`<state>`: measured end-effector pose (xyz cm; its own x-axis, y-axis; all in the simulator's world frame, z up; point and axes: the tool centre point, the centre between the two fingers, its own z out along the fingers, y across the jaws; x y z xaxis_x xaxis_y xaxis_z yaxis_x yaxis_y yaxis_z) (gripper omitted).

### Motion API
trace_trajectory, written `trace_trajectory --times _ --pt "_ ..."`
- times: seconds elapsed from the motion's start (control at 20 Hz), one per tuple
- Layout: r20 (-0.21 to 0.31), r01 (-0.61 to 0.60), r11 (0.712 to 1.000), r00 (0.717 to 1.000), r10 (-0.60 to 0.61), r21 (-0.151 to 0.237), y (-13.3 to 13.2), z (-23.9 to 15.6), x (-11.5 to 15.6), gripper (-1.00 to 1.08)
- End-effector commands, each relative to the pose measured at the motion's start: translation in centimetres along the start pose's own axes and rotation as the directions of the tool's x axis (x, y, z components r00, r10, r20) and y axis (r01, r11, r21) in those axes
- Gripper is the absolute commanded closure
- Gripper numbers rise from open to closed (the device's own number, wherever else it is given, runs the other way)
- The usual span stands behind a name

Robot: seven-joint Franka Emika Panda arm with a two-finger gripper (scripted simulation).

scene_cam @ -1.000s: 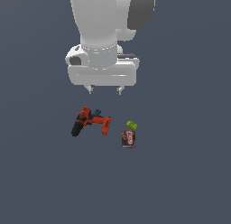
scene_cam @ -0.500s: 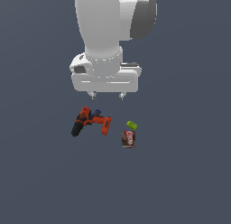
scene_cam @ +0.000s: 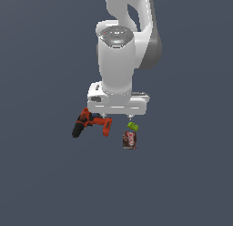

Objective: Pick up a designated object from a clutter of objects.

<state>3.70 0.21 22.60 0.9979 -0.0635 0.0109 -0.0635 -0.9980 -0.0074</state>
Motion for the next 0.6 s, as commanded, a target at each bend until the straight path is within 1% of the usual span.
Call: trace_trajectory --times 0.0,0.3,0.55 --pt "0.003 -0.001 1.0 1.0 0.001 -0.004 -1.2 3.0 0.4 -0.92" --pt "0.006 -0.002 1.0 1.0 0.002 -0.009 -3.9 9.6 0.6 -0.92" --pt "0.009 -0.002 1.0 1.0 0.002 -0.009 -5.4 13.4 0.3 -0.92"
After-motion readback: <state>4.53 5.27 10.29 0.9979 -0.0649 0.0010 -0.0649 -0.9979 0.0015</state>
